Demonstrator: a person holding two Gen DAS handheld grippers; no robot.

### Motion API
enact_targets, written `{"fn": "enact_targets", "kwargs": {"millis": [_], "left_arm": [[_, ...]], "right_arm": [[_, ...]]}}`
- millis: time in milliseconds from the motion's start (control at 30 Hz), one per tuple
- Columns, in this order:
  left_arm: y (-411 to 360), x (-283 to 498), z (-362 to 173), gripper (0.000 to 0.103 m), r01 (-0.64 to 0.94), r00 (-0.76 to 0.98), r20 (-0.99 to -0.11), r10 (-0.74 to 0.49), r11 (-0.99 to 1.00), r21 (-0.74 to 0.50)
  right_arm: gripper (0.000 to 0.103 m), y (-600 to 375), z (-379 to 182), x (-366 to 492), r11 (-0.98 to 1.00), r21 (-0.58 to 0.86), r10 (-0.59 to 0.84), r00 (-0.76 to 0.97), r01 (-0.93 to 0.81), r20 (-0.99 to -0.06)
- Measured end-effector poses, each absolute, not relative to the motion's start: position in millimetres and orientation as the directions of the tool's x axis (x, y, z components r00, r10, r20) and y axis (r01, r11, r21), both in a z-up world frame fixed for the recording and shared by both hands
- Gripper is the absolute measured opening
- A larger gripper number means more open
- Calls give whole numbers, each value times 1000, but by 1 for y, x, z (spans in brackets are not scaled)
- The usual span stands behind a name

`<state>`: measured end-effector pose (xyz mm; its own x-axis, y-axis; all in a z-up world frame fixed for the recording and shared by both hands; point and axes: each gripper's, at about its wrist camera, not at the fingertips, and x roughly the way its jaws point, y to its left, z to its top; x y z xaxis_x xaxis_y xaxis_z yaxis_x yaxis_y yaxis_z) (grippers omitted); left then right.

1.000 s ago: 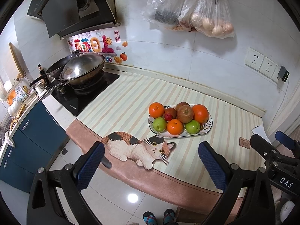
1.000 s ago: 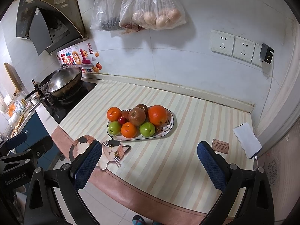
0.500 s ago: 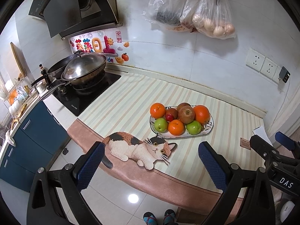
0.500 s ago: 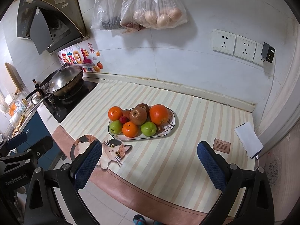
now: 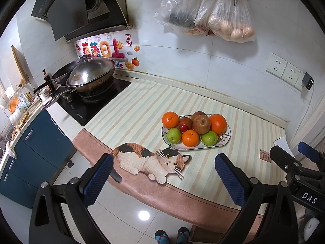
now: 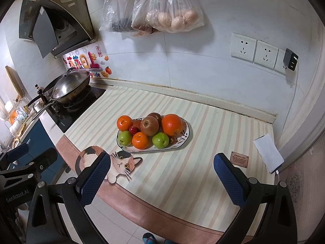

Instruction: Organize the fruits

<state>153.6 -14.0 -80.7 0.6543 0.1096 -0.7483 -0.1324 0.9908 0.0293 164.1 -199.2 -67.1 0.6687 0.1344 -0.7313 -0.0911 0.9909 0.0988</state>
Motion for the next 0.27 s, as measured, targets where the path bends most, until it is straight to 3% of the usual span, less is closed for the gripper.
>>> {"fn": "enact_targets", "kwargs": {"millis": [267], "left_arm": [[-13, 152, -78, 102, -137, 660, -742, 116, 990, 32]], "right_arm": [[103, -200, -67, 165, 991, 98, 135, 668, -92, -732]]}}
